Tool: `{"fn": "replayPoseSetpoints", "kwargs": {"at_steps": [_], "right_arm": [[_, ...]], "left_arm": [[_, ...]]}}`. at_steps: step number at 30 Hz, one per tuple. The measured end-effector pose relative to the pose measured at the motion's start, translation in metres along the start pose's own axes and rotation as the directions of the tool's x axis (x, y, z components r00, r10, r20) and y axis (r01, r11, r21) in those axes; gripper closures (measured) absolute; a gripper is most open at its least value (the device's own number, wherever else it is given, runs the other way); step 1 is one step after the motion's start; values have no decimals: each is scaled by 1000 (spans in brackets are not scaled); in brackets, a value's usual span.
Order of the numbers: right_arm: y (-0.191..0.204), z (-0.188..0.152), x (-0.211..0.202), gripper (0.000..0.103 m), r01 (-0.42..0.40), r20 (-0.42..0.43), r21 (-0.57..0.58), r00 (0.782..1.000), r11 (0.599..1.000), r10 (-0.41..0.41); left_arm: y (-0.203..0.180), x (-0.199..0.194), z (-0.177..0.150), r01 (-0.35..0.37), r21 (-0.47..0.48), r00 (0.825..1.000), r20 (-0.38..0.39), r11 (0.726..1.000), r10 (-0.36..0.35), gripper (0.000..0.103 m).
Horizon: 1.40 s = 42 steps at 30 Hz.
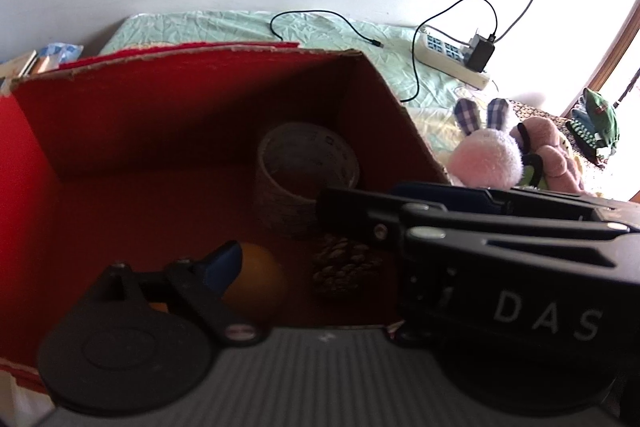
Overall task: Organize objects
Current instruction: 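Open the right gripper and withdraw it up out of the box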
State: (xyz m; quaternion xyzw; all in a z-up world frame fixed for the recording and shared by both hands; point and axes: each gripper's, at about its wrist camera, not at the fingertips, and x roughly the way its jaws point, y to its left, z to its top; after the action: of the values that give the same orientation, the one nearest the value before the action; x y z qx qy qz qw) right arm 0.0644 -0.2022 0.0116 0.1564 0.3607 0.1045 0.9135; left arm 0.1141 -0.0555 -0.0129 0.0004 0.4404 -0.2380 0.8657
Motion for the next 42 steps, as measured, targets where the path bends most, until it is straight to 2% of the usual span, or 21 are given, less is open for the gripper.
{"fn": "replayPoseSetpoints", "kwargs": {"at_steps": [10, 23, 35, 42], "right_arm": [[0, 0, -1, 54, -3, -1, 0, 1000, 1000, 3], [1, -3, -6, 53, -9, 4, 33, 1000, 999, 9], [6, -6, -21, 53, -2, 35, 52, 999, 999, 0], [5, -10, -28, 53, -31, 31, 83, 999, 996, 28]], "left_arm": [[-2, -1, 2, -53, -4, 999, 3, 999, 53, 9], [-5, -6, 2, -84, 6, 996, 2, 996, 84, 9], [-15, -25, 1, -125, 40, 992, 36, 991, 124, 9], [-16, -37, -2, -170, 23, 984, 59, 985, 169, 9]]}}
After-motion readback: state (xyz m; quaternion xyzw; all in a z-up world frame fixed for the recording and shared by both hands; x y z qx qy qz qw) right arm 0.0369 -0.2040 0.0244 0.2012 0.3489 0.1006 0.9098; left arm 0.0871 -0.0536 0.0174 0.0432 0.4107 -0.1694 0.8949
